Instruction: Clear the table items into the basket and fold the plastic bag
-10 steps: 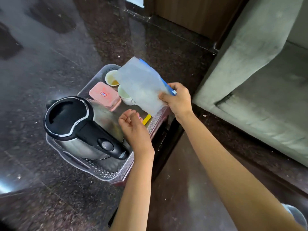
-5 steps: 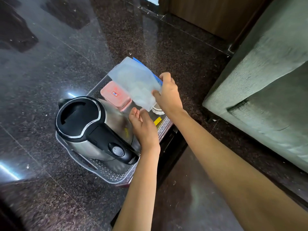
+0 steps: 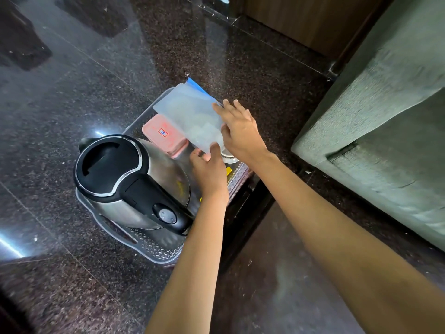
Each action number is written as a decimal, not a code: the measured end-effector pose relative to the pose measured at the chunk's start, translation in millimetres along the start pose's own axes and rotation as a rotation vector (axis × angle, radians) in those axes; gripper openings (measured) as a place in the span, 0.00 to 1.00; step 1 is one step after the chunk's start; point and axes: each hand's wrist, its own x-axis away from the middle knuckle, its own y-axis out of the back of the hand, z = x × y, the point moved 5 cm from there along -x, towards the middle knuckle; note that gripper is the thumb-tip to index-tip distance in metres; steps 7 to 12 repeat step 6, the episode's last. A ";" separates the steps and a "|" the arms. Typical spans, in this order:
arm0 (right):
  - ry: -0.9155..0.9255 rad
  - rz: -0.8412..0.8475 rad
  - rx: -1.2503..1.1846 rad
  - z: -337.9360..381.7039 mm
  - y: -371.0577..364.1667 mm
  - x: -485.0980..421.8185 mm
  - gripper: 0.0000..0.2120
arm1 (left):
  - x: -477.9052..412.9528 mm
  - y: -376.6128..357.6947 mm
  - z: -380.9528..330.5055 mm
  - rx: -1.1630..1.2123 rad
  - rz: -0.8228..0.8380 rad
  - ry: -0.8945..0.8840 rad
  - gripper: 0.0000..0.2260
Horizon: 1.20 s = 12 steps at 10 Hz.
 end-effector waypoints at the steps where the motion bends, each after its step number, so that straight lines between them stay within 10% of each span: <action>1: 0.059 0.095 0.049 2.0 -4.7 0.3 0.25 | -4.7 1.0 1.3 -0.021 -0.046 -0.004 0.15; 3: 0.121 0.189 0.317 4.9 -12.0 2.7 0.25 | -0.6 6.2 5.1 -0.081 -0.050 0.010 0.06; 4: 0.109 0.228 0.370 4.5 -14.1 -0.6 0.25 | -1.6 6.5 5.4 -0.117 -0.057 0.024 0.19; 12: 0.109 0.115 0.213 5.8 -4.6 -0.4 0.24 | 1.3 9.0 6.2 -0.125 -0.086 0.000 0.14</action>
